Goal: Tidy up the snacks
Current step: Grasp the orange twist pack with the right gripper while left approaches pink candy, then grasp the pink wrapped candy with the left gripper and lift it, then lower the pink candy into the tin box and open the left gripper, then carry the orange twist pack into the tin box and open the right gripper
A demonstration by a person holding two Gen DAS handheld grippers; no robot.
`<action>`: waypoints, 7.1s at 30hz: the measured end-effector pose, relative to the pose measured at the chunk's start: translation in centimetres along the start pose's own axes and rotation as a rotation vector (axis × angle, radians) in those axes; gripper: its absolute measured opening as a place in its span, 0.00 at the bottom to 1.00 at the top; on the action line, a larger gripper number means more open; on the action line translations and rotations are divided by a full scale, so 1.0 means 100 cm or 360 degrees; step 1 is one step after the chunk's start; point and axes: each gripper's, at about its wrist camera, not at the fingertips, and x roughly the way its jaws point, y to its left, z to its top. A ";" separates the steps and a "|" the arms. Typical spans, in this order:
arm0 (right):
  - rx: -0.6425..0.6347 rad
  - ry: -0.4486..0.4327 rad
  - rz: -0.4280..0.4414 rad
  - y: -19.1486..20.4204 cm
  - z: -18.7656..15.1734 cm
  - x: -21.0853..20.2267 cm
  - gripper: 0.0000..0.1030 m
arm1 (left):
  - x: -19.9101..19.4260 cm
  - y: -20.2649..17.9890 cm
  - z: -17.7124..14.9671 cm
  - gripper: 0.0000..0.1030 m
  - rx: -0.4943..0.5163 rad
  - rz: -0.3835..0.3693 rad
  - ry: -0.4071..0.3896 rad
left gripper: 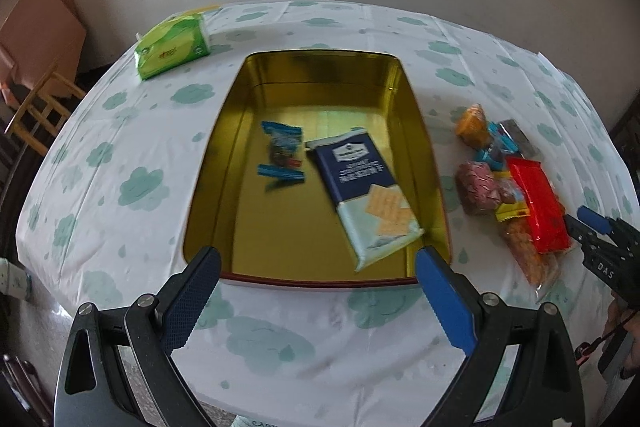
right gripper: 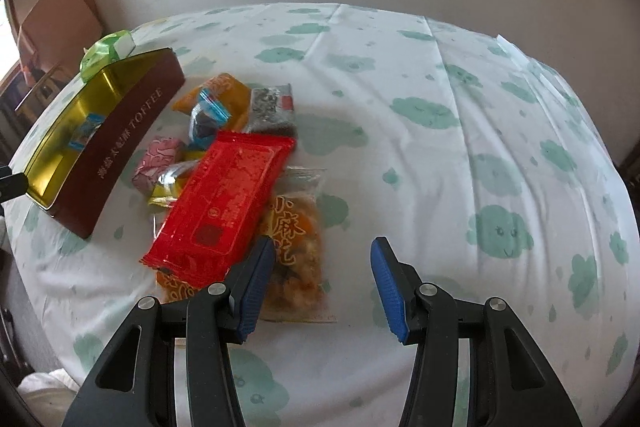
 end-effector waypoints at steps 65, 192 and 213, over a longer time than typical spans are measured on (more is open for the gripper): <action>0.0226 -0.0137 -0.0218 -0.072 -0.009 0.015 0.39 | 0.108 -0.135 0.079 0.29 0.0085 -0.0270 0.0490; 0.0211 0.0071 -0.0225 -0.078 0.009 0.019 0.40 | 0.014 0.016 0.017 0.65 0.0066 0.0073 -0.0005; 0.0302 -0.0230 -0.0113 0.001 0.057 -0.038 0.37 | 0.000 0.089 0.005 0.82 -0.0281 0.0093 -0.0110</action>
